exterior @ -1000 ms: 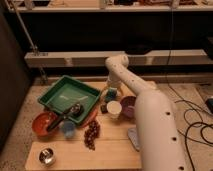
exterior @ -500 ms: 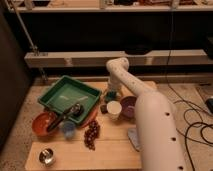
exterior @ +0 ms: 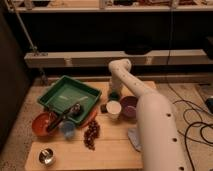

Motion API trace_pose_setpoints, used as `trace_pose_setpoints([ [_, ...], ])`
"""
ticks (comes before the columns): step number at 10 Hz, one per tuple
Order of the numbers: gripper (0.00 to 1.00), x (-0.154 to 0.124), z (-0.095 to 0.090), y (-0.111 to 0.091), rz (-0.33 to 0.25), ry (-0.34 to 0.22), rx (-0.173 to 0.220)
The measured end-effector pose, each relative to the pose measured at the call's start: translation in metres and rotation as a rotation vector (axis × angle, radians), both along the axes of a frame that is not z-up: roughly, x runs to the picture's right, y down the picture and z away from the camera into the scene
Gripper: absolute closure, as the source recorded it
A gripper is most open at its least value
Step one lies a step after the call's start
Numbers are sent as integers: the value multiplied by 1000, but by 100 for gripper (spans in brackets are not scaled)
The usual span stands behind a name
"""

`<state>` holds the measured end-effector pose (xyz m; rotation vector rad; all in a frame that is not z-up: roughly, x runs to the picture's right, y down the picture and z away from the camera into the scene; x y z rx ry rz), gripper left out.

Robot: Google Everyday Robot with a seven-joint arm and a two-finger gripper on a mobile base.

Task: Place sponge in red bowl

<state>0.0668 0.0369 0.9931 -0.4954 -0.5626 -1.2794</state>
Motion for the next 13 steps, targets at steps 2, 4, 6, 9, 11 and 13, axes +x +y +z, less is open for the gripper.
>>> trace_pose_setpoints([
  [2, 100, 1, -1, -1, 0, 0, -1],
  [4, 100, -1, -1, -1, 0, -3, -1],
  [6, 100, -6, -2, -2, -3, -9, 2],
  [9, 100, -18, -26, -27, -43, -28, 51],
  [11, 100, -41, -68, -67, -83, -47, 98],
  [13, 100, -53, -101, -97, -109, -69, 136],
])
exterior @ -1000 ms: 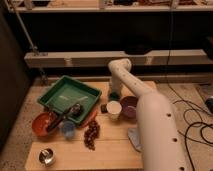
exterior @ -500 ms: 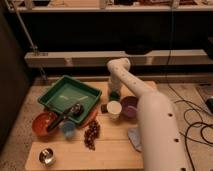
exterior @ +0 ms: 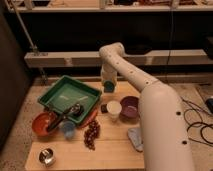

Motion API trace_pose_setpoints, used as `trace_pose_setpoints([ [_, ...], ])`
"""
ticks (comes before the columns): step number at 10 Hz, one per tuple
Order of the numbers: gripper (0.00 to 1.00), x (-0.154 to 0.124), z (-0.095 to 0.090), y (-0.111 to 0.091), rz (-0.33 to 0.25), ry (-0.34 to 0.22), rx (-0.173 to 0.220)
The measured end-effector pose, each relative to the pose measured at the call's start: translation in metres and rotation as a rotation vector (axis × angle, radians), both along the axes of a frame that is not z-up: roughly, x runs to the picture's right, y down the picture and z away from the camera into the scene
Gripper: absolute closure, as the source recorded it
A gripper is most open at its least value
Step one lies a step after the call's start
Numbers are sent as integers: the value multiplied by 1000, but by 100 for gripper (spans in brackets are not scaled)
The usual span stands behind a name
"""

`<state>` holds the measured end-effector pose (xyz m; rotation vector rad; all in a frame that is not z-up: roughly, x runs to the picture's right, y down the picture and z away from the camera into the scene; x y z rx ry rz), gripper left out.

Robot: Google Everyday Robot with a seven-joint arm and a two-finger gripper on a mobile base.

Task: Place sponge in red bowl

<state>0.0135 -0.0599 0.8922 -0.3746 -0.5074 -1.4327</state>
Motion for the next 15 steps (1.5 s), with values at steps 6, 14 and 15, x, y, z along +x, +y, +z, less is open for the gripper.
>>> trace_pose_setpoints([
  [6, 100, -74, -73, -44, -119, -218, -31],
  [14, 100, -112, -85, -11, -197, -369, -87],
  [15, 100, -113, -85, -11, -198, -369, -87],
])
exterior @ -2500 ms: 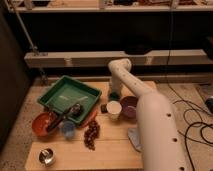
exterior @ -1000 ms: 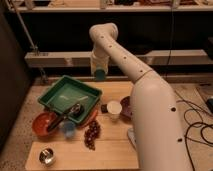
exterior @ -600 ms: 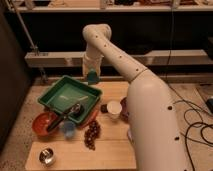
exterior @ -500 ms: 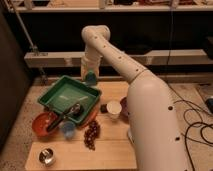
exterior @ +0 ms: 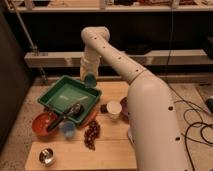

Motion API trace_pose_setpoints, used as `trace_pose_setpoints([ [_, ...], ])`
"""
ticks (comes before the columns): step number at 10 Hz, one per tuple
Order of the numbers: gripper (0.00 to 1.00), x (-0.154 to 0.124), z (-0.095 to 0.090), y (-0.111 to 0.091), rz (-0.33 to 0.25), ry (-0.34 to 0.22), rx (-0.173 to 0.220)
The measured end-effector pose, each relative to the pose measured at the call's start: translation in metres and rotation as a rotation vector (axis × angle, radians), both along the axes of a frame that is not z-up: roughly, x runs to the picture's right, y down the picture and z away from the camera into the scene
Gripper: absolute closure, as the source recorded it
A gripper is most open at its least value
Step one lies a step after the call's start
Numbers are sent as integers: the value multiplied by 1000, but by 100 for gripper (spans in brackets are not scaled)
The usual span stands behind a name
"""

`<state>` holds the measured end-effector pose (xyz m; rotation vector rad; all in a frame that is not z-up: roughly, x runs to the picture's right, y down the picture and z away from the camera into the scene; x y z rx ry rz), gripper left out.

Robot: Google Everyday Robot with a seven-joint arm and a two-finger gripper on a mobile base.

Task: Place sponge in red bowl

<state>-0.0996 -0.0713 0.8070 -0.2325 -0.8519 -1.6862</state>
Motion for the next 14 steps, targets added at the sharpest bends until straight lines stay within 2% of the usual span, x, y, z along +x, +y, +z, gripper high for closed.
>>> trace_pose_setpoints([
  [3, 100, -3, -1, 1, -10, -12, 3],
  [6, 100, -33, -20, 15, -64, -138, 44],
  [8, 100, -57, -38, 31, -99, -272, 77],
  [10, 100, -106, -71, 62, -143, -458, 120],
  [11, 100, -128, -84, 75, -160, -528, 129],
  [13, 100, -181, -121, 113, -223, -704, 143],
  [14, 100, -200, -136, 128, -251, -766, 144],
])
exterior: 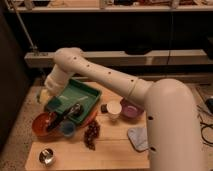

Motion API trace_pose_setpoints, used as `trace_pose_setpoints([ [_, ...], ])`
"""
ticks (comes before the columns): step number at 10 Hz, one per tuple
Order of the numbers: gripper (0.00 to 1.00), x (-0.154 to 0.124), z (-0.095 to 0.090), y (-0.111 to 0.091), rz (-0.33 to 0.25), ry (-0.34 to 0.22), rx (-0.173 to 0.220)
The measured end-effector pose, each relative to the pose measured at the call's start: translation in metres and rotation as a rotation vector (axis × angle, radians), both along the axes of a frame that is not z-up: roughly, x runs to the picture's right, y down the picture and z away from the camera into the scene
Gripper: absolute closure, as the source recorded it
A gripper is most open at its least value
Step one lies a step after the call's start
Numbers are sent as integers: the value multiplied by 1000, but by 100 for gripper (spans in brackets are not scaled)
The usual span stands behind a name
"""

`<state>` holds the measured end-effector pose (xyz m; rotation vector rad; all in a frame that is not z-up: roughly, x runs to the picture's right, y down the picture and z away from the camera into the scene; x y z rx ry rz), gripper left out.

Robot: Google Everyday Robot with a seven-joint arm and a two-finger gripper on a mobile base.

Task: Place sponge in red bowl

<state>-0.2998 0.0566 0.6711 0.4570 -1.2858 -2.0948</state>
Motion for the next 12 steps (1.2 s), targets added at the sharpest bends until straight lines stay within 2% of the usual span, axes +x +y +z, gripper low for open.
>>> trace_pose_setpoints([
  [2, 100, -35, -34, 41, -91, -135, 7],
  [4, 100, -65, -51, 74, -172, -225, 15],
  [6, 100, -79, -56, 95, -204, -230, 23],
  [8, 100, -82, -43, 98, -212, -211, 20],
  [10, 100, -82, -24, 90, -216, -204, 17],
  [12, 100, -88, 12, 68, -219, -207, 14],
])
